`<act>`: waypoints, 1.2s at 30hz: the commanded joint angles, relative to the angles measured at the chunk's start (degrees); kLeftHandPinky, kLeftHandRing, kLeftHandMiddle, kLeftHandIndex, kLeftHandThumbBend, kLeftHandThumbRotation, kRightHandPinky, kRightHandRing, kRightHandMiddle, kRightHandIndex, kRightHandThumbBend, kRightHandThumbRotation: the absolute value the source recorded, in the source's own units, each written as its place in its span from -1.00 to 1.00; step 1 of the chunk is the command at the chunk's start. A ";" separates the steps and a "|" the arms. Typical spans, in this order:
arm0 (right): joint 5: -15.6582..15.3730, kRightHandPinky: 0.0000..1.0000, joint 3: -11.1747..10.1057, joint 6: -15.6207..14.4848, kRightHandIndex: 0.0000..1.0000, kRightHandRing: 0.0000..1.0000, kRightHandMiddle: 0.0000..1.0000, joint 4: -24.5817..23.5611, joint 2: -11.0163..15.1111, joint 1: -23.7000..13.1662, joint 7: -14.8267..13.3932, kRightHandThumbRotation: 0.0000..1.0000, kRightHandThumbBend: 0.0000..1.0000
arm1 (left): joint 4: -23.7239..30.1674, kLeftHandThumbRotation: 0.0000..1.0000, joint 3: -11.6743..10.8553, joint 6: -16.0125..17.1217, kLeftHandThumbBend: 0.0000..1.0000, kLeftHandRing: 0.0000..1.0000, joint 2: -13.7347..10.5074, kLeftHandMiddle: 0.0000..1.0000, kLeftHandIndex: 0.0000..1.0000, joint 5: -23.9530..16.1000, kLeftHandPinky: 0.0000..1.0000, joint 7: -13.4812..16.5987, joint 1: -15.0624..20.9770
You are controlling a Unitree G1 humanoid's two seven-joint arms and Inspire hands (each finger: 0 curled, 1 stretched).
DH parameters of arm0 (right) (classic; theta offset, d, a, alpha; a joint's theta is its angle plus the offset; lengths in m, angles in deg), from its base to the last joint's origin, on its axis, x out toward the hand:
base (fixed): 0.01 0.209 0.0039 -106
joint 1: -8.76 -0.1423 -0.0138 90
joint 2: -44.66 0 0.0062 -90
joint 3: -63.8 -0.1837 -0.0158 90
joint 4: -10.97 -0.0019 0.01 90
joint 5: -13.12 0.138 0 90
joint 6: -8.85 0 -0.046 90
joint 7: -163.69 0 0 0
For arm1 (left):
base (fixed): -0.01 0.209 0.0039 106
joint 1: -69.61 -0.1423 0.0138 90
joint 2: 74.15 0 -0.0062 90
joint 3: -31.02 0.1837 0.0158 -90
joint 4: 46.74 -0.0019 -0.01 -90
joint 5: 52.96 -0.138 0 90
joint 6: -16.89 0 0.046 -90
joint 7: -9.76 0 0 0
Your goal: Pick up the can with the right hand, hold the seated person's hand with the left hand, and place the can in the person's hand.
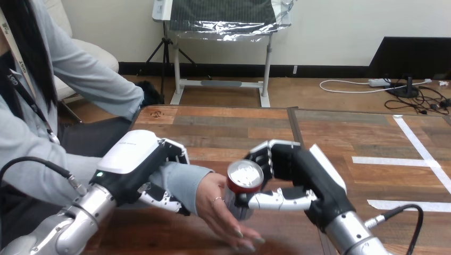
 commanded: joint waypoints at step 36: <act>1.34 -0.27 0.77 -1.13 -0.04 -0.20 -0.09 -4.58 -1.49 -8.00 -0.47 -1.00 0.68 | 2.01 -0.63 -0.52 3.36 0.99 -0.39 4.22 -0.28 -0.22 1.77 -0.46 1.56 5.00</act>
